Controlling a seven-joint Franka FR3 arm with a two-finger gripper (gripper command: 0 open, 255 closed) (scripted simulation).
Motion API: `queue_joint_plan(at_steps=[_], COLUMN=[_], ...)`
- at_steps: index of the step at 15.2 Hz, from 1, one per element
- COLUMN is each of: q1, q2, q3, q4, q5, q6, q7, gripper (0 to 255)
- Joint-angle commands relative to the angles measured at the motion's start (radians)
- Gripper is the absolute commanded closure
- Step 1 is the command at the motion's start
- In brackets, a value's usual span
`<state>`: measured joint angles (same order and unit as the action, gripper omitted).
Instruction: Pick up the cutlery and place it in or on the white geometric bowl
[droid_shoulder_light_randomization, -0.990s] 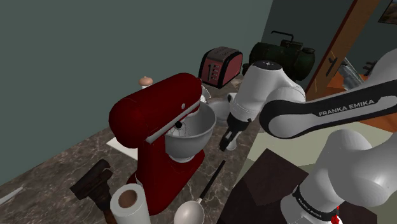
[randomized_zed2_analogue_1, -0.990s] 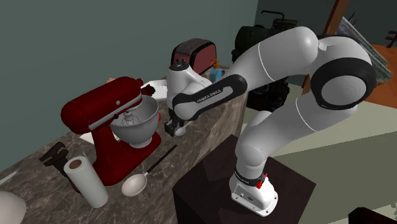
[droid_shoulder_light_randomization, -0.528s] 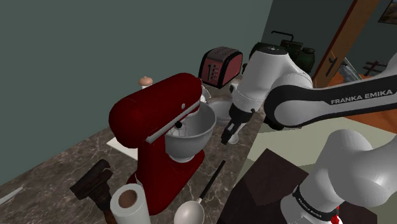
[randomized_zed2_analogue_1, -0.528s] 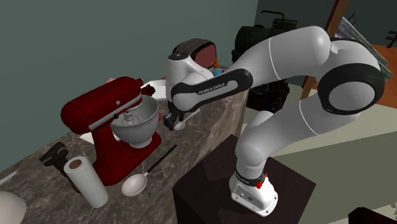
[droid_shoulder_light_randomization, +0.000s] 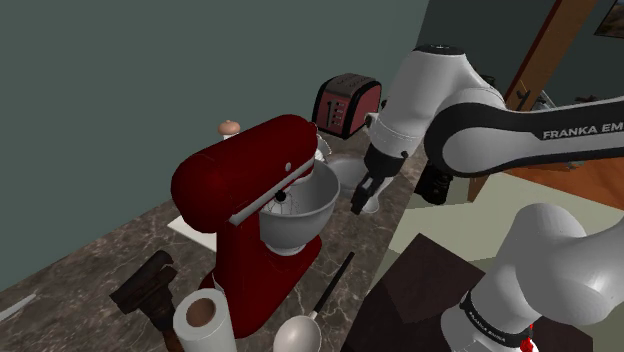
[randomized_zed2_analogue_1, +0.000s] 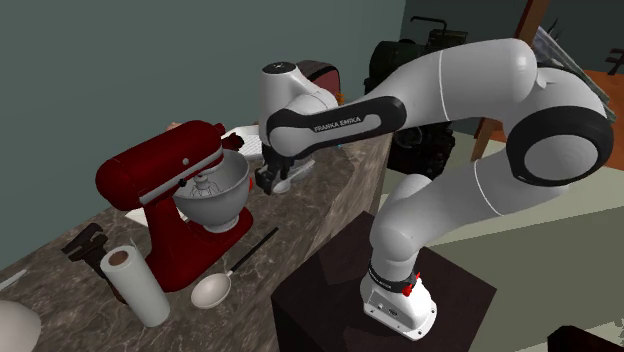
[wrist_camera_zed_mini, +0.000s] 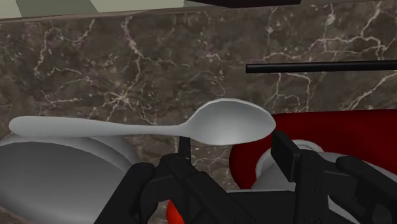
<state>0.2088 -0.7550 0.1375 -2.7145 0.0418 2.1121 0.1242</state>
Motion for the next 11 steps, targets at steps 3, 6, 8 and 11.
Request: queue_joint_plan(at_steps=[3,6,8,11], q1=[-0.001,-0.002,-0.015,-0.048], q2=[-0.012,-0.018,0.008,0.093], q3=[-0.005,-0.008,-0.025,-0.075], q4=[0.049,0.086,0.110,0.166], q5=[-0.003,-0.005,-0.017,-0.047], q6=[-0.061,-0.104,-0.101,-0.072], q7=[-0.003,-0.004,-0.025,-0.083], gripper=[255,255,255,255])
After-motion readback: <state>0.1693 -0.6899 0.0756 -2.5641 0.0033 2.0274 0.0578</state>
